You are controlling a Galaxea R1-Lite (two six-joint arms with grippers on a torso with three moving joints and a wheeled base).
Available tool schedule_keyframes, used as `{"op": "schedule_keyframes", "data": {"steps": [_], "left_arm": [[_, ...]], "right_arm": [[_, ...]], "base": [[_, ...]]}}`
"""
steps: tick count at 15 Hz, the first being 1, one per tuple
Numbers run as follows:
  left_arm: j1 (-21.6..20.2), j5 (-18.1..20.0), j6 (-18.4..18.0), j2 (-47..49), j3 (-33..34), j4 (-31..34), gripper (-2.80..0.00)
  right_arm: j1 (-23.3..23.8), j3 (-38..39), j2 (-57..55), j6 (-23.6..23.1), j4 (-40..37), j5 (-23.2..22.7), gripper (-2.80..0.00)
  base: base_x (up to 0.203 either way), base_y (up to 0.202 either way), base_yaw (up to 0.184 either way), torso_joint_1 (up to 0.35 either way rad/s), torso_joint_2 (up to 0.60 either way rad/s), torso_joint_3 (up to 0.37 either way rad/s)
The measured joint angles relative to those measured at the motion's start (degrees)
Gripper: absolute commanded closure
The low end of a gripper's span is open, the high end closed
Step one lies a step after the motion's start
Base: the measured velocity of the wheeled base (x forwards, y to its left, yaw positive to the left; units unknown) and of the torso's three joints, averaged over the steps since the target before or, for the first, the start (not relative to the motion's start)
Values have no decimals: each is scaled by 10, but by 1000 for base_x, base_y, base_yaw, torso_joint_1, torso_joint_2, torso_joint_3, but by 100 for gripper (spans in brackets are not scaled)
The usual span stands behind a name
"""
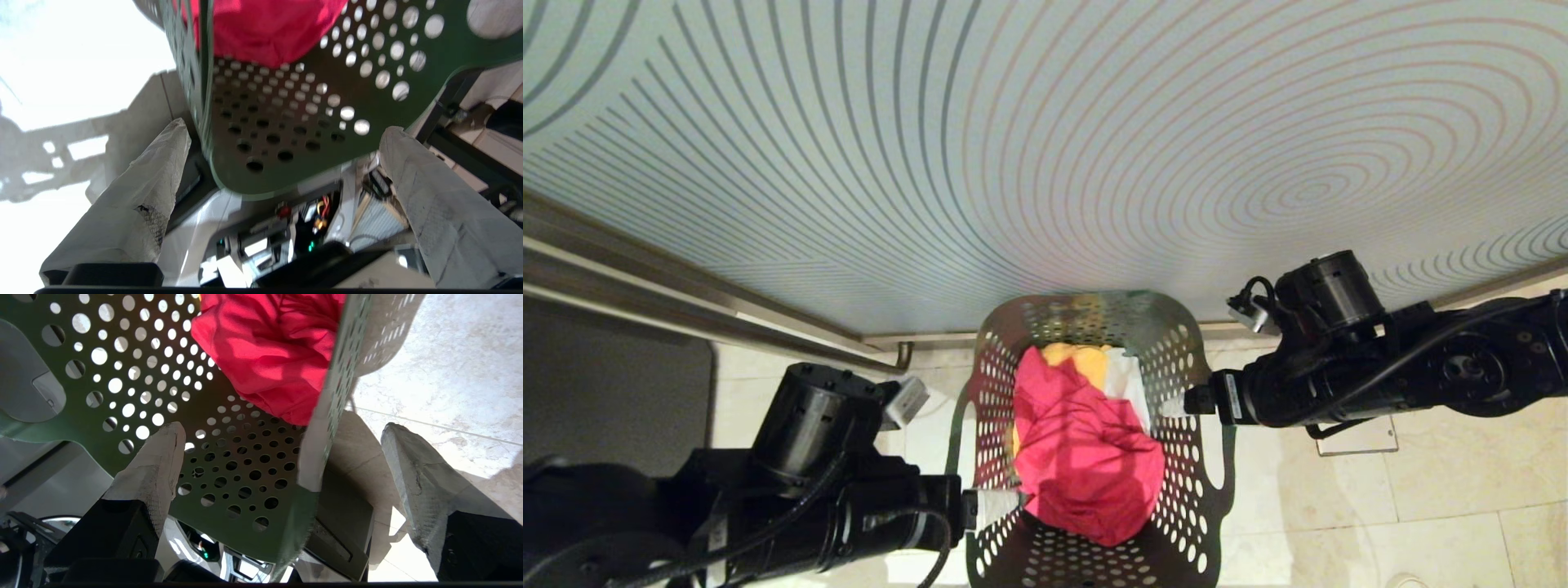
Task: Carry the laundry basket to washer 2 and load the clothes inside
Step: Pick up the clothes basket and put it beside the washing machine
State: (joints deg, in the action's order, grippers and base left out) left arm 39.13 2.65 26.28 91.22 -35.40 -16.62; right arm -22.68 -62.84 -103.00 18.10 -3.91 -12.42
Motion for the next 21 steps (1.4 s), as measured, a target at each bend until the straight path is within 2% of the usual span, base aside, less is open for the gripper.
{"op": "schedule_keyframes", "data": {"steps": [3,6,11,15,21], "left_arm": [[0,-8,-14,30,-22,-12,-280],[1,-18,-34,66,-31,-70,-280],[3,-2,3,82,-42,-80,-280],[3,0,14,82,-44,-80,-280],[3,14,32,89,-47,-82,-280]], "right_arm": [[-11,1,-2,0,0,0,-280],[-26,1,-3,5,0,-1,-280],[-36,-7,-3,44,15,-14,-280],[-43,-5,-5,103,67,-22,-280],[-56,29,-40,105,161,-14,-280]], "base": [[0,0,0,0,0,0],[0,0,0,0,0,0],[0,0,0,0,0,0],[0,0,0,0,0,0],[0,0,0,0,0,0]]}}
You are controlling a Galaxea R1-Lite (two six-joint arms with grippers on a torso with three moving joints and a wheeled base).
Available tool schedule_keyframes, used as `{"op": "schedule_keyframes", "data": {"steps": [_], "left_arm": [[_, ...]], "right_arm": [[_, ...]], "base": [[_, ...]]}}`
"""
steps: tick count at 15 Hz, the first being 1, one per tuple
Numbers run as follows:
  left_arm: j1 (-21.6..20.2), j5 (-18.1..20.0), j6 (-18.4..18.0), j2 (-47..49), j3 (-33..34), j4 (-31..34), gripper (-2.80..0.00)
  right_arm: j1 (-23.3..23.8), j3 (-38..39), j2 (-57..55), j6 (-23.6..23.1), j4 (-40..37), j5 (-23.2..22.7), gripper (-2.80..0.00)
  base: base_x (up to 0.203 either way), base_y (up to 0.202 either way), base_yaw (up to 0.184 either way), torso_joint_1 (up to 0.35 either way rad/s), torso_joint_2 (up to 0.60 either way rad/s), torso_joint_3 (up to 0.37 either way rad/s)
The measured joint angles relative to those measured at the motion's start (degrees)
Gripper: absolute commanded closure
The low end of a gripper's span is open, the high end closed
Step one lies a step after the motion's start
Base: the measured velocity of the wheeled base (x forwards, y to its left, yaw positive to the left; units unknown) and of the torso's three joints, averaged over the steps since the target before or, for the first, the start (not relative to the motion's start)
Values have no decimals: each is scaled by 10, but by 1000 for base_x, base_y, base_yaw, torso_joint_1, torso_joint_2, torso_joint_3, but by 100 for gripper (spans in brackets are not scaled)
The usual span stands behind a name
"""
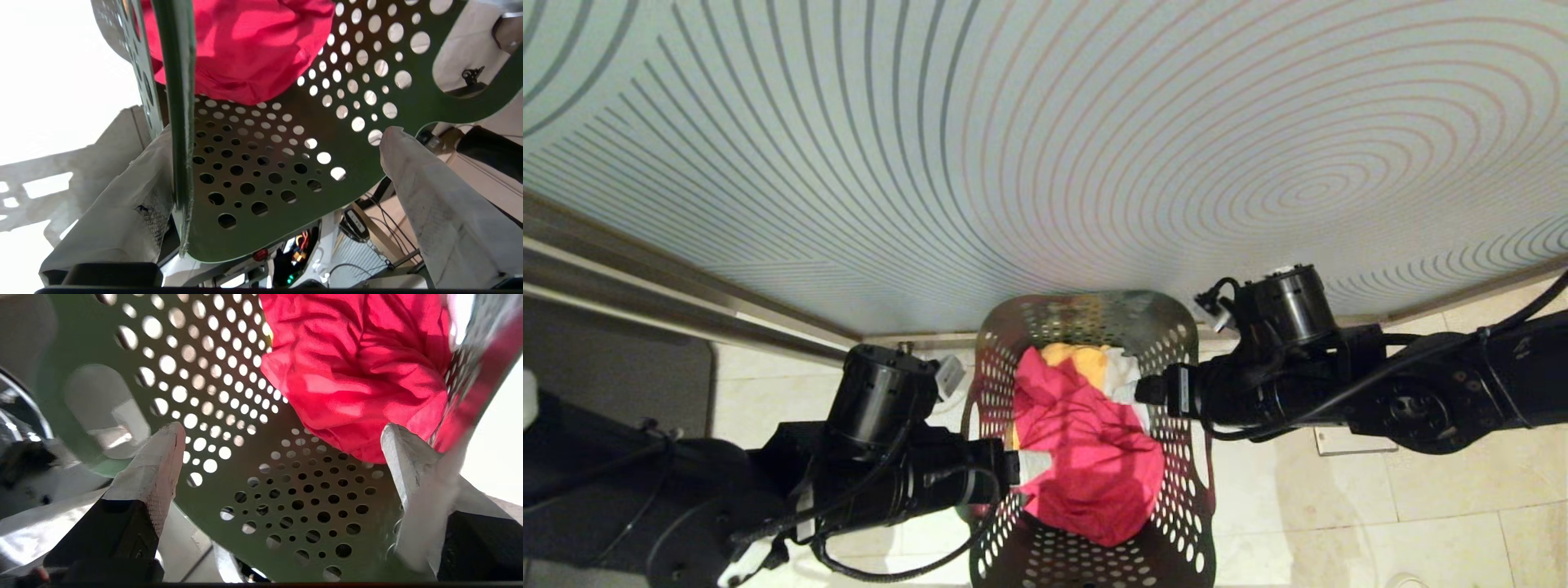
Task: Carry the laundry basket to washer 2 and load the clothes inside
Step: Pick up the clothes basket and put it beside the washing machine
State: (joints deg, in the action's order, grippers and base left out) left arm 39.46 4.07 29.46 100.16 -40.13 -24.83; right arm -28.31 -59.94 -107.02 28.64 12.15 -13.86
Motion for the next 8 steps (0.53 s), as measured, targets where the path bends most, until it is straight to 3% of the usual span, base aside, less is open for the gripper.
{"op": "schedule_keyframes", "data": {"steps": [4,8], "left_arm": [[0,1,2,21,2,-14,-280],[-1,-23,14,73,8,-117,-280]], "right_arm": [[-10,5,-25,-1,2,14,-280],[-14,6,-38,-1,1,29,-280]], "base": [[0,0,0,0,0,0],[0,0,0,0,0,0]]}}
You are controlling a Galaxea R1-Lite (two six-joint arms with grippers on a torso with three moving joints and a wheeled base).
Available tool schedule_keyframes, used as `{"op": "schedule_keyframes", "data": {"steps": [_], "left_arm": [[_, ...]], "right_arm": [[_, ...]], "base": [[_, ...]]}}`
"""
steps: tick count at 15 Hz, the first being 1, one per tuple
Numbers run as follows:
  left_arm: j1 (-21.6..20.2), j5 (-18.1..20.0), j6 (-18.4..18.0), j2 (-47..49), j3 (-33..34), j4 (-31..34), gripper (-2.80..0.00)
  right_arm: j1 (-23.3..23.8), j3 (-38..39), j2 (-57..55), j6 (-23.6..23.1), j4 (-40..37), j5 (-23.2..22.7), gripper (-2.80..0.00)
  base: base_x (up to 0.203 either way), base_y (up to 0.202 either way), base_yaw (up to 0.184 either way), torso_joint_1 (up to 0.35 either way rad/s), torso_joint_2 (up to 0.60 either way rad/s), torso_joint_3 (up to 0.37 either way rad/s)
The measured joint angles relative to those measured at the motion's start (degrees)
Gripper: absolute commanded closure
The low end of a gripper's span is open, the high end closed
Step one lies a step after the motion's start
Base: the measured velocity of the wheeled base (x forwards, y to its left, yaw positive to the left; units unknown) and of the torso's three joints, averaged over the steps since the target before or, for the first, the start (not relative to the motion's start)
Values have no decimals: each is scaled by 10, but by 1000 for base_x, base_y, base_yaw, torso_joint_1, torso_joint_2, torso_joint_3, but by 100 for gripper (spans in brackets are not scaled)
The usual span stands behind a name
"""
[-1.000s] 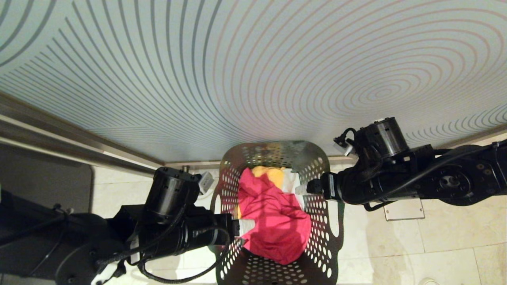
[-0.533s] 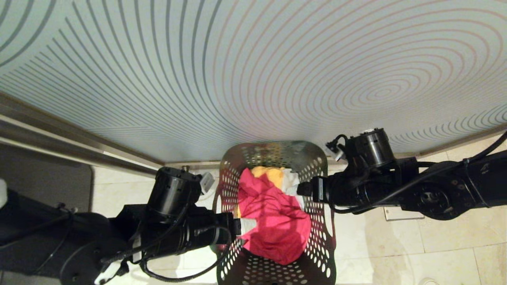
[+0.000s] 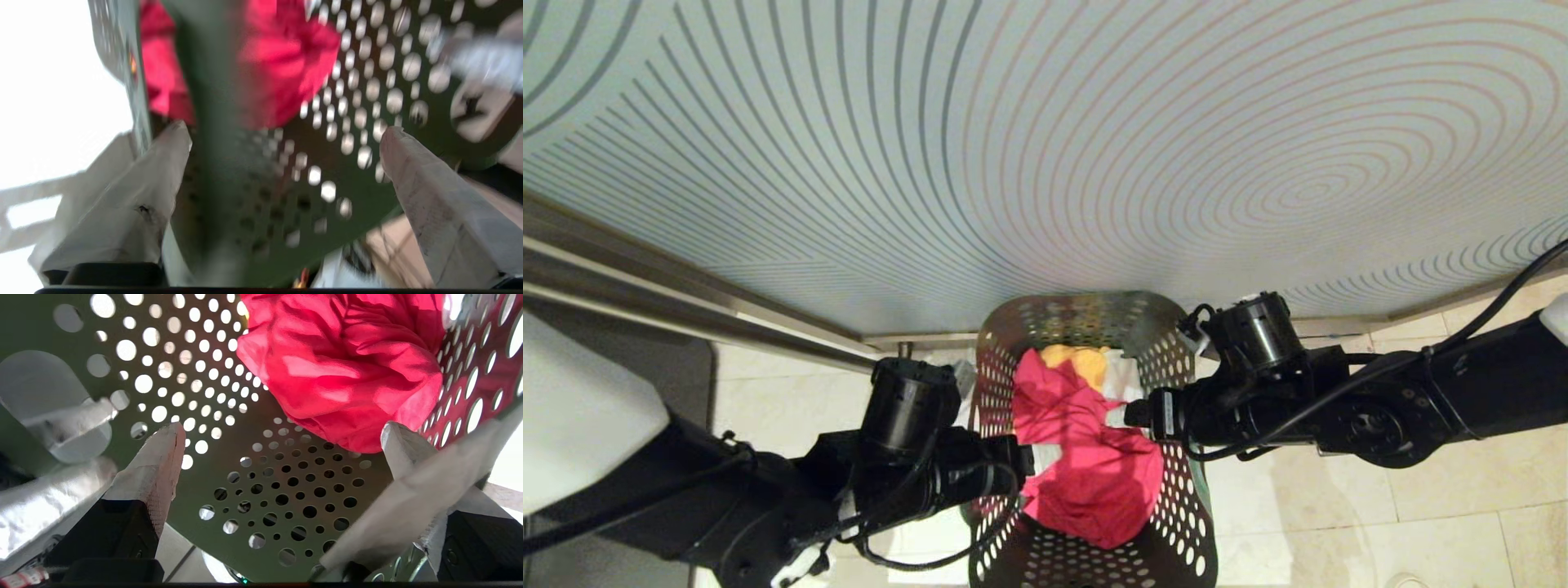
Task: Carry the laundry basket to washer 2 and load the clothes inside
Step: Pick up the clothes basket and put it beside the washing machine
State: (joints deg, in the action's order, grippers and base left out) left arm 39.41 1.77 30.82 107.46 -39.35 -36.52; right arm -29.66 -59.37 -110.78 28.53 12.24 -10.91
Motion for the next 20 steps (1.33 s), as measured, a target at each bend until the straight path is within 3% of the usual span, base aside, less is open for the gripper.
{"op": "schedule_keyframes", "data": {"steps": [7,12,17,18,19,20], "left_arm": [[1,-36,-8,32,-7,-21,-280],[1,-76,-64,41,-11,-17,-280],[2,-96,-68,46,-35,9,-280],[4,-96,-68,47,-36,9,-237],[4,-96,-68,48,-36,9,0],[3,-96,-68,48,-36,9,0]], "right_arm": [[-1,4,1,-7,-33,27,-280],[-1,-2,5,-8,-90,29,-280],[-1,-5,5,-11,-124,41,-280],[-1,-6,5,-11,-127,49,-280],[-1,-6,5,-11,-128,52,-280],[-1,-6,4,-10,-128,53,0]], "base": [[0,0,0,0,0,0],[0,0,0,0,0,0],[0,0,0,0,0,0],[0,0,0,0,0,0],[0,0,0,0,0,0],[0,0,0,0,0,0]]}}
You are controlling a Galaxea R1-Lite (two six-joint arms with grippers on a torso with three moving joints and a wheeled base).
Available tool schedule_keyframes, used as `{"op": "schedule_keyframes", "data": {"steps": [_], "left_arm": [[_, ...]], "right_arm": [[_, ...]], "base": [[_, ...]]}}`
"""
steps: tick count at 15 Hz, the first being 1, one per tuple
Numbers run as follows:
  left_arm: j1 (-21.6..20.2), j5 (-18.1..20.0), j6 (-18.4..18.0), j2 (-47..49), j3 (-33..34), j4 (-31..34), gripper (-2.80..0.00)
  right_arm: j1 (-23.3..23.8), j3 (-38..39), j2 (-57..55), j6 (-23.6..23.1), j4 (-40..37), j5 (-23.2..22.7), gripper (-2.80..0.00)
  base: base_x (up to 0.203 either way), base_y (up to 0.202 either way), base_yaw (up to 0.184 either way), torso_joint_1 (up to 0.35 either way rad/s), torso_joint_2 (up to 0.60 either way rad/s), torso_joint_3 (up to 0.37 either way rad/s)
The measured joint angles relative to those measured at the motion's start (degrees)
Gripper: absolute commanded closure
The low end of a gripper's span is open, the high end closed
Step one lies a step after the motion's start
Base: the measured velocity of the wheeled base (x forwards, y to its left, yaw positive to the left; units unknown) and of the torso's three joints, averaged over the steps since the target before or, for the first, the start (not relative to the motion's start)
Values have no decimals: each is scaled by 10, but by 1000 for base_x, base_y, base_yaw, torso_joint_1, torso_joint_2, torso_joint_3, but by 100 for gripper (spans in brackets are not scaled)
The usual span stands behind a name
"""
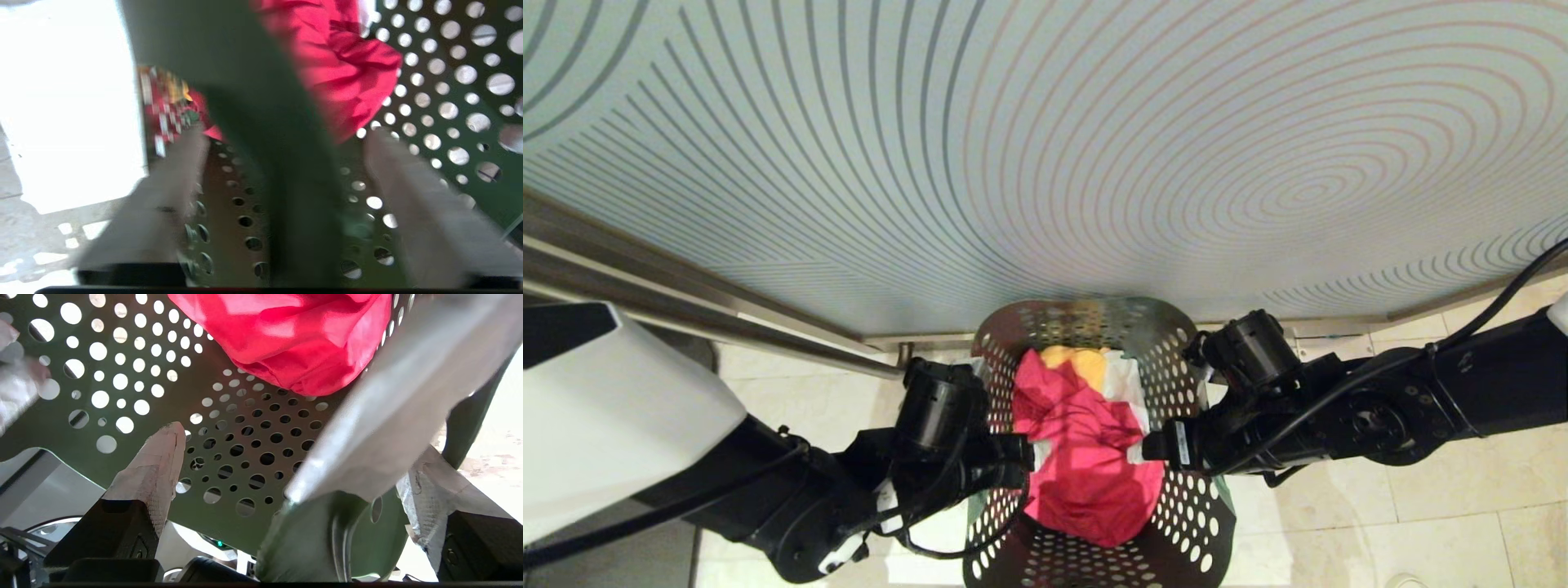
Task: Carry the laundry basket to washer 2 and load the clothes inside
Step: Pick up the clothes basket and put it beside the washing machine
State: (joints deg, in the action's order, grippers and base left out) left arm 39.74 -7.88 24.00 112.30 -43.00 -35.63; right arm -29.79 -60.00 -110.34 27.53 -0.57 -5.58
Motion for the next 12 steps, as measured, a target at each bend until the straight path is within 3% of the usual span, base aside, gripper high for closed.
{"op": "schedule_keyframes", "data": {"steps": [12], "left_arm": [[9,1,0,-1,12,0,0]], "right_arm": [[0,5,3,0,-2,2,0]], "base": [[0,0,0,0,0,0]]}}
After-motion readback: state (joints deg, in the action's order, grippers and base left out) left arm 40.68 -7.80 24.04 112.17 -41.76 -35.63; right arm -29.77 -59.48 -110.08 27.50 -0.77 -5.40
